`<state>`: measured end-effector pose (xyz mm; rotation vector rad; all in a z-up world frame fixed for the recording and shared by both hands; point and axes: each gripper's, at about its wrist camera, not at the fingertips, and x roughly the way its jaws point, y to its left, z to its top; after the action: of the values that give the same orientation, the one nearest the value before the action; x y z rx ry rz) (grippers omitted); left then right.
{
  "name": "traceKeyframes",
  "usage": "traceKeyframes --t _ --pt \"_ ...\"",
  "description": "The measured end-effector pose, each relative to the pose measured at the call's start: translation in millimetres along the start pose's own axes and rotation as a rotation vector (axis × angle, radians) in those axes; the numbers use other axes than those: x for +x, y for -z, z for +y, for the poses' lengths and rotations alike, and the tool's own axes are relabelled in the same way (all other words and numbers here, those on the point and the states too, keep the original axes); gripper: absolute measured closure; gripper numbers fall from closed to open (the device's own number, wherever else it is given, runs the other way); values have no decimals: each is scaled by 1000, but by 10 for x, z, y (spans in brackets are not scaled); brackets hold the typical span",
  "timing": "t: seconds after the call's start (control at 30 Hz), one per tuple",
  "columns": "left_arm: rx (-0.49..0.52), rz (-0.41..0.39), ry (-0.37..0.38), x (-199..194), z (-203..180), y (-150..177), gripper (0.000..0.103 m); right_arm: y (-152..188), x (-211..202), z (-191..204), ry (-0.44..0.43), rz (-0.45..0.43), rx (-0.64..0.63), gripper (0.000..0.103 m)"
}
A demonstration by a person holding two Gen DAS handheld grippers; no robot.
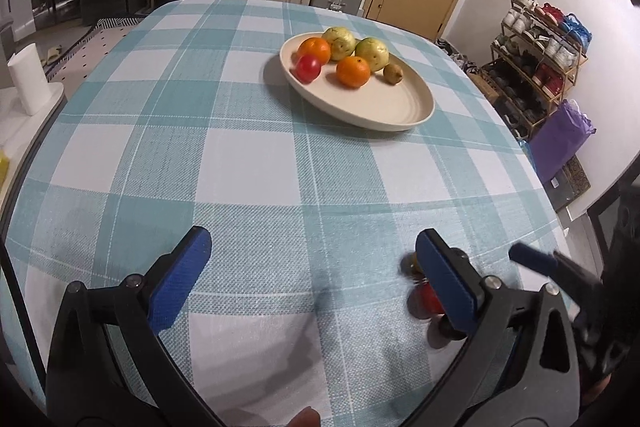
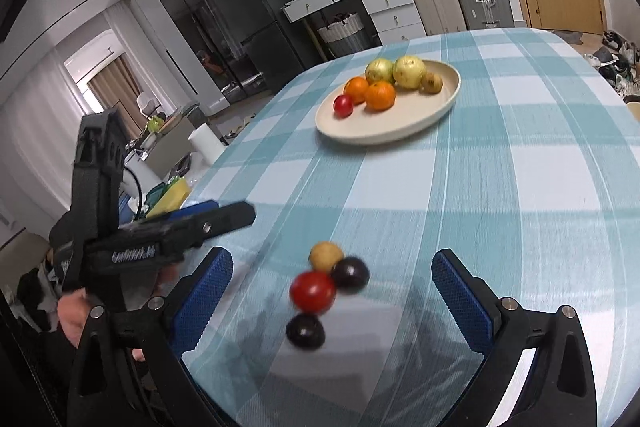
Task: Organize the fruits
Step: 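Move both tools back toward the remaining tomato and plums, then grasp a dark plum with the right gripper while the left gripper grasps a red tomato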
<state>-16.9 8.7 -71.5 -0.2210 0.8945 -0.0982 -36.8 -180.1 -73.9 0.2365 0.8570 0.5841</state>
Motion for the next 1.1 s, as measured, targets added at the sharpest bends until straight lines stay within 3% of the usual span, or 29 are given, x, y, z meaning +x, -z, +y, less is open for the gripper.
traceKeyframes --t 0.2,0.37,0.6,0.87,0.93,1.0,1.1 --pt "-4 9 -10 18 32 17 1 253 0 116 -11 32 -8 2" --pt "-18 9 -14 7 66 19 1 371 22 232 -14 50 -47 10" --pt "-20 15 -2 -16 63 40 1 464 109 311 4 73 -81 38" --pt "-11 25 4 -14 34 70 1 489 169 382 46 76 -122 60" --pt "-12 29 5 -11 36 72 1 483 158 347 52 72 -113 71" --pt "-12 32 3 -10 33 75 1 477 156 310 57 71 -105 77" --pt "-9 33 2 -12 27 77 1 471 155 264 46 70 -86 78"
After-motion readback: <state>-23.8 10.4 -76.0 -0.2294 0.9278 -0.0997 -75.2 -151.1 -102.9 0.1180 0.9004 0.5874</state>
